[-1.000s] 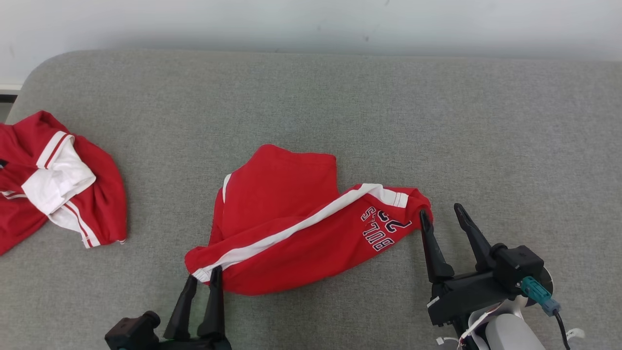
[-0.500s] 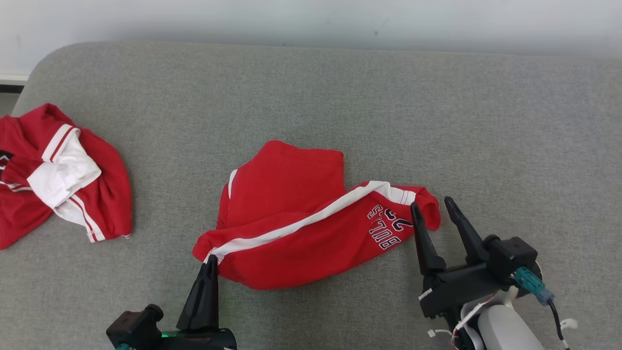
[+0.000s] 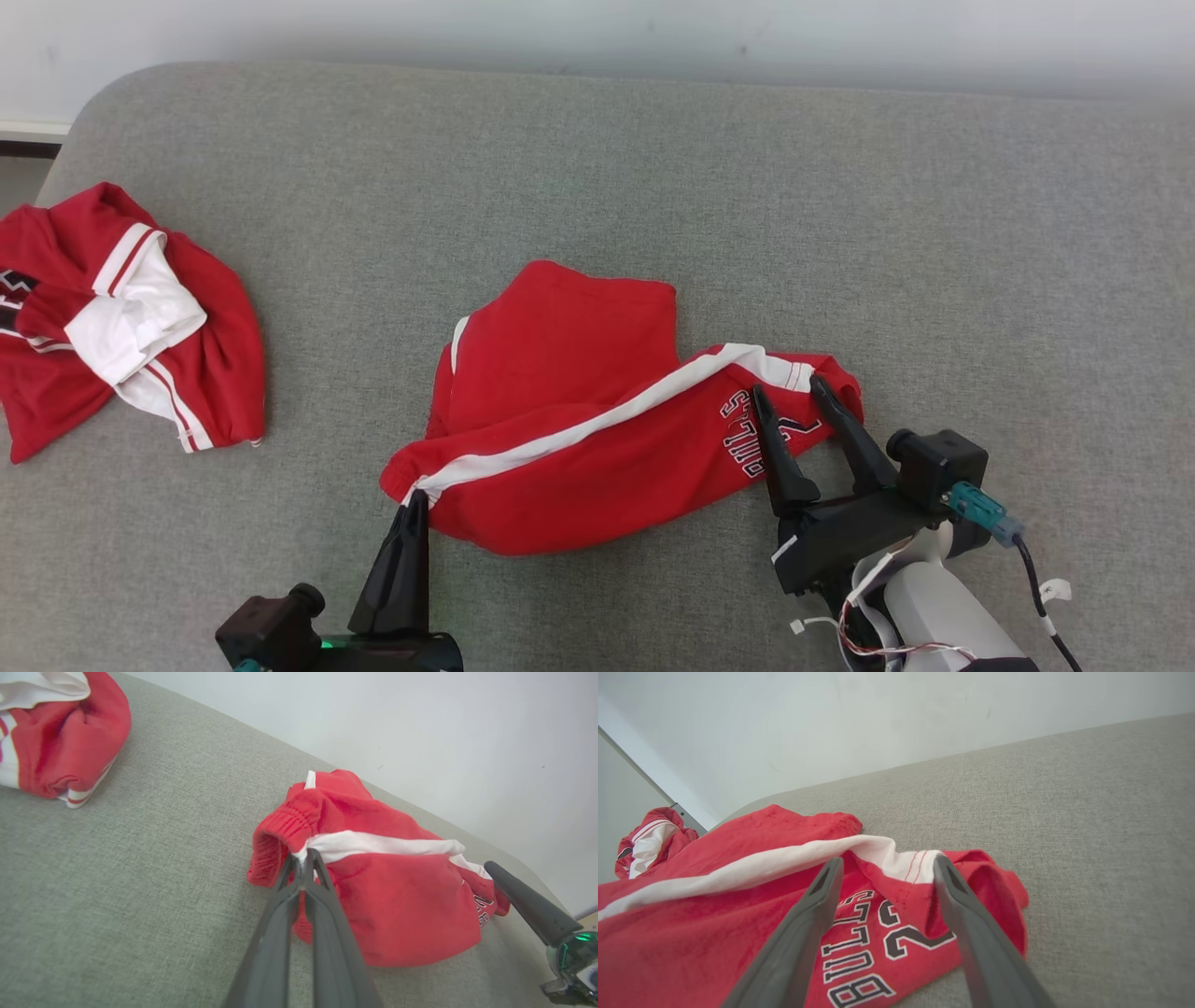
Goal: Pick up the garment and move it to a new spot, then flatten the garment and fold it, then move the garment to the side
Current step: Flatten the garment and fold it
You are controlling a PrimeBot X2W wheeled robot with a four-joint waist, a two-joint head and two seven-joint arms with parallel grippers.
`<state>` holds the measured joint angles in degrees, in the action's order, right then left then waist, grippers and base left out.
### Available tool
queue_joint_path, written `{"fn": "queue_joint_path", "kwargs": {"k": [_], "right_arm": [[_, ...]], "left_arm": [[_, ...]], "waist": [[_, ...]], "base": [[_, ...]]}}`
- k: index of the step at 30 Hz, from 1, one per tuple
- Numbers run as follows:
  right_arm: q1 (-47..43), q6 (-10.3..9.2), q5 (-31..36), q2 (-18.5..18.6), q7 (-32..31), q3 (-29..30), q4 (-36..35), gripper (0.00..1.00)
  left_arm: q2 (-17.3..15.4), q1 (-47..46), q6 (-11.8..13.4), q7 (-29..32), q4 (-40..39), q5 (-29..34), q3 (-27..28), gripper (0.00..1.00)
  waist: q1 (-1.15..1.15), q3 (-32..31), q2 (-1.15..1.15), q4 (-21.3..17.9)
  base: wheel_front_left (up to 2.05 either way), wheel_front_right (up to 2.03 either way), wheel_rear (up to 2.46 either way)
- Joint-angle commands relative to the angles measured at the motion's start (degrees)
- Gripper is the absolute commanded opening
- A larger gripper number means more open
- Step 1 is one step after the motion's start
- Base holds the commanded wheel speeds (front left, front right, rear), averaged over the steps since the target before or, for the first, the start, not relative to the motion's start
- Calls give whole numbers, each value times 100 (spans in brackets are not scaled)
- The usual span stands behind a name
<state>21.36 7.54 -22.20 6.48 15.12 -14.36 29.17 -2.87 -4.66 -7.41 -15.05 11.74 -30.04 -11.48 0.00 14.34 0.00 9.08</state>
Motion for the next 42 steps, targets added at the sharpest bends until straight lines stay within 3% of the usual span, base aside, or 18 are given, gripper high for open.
{"fn": "queue_joint_path", "kwargs": {"k": [1, 9, 21, 32, 34, 37, 38, 42], "right_arm": [[74, -11, -64, 7, 3, -38, 54, 100], [140, -11, -146, -33, 2, 92, 459, 100], [223, -11, -88, -112, 3, 48, 390, 100], [423, -11, -269, -125, 3, 136, 761, 100], [460, -11, -304, -135, 2, 150, 787, 76], [480, -11, -310, -136, 2, 171, 780, 5], [482, -11, -300, -136, 3, 173, 773, 0], [463, -11, -276, -127, 3, 263, 697, 0]], "left_arm": [[-3, 9, -6, -19, -21, 62, -11, 0], [-3, 82, -6, -19, -2, 110, -47, 0], [-2, 47, -6, -19, -3, 99, -74, 0], [-2, 39, -7, -19, 41, 45, -105, 0], [-2, 29, -7, -19, 41, 45, -105, 0], [-2, 16, -7, -19, 46, 43, -106, 0], [-2, 11, -7, -19, 47, 49, -110, 0], [-2, 2, -7, -19, 4, 80, -69, 0]], "waist": [[0, 3, 0, 15], [0, -47, 0, 53], [0, -53, 0, 35], [0, -37, 0, 99], [0, -35, 0, 102], [0, -40, 0, 98], [0, -49, 0, 97], [0, -103, 0, 69]], "base": [[0, 0, 0], [0, 0, 0], [0, 0, 0], [0, 0, 0], [0, 0, 0], [0, 0, 0], [0, 0, 0], [0, 0, 0]]}}
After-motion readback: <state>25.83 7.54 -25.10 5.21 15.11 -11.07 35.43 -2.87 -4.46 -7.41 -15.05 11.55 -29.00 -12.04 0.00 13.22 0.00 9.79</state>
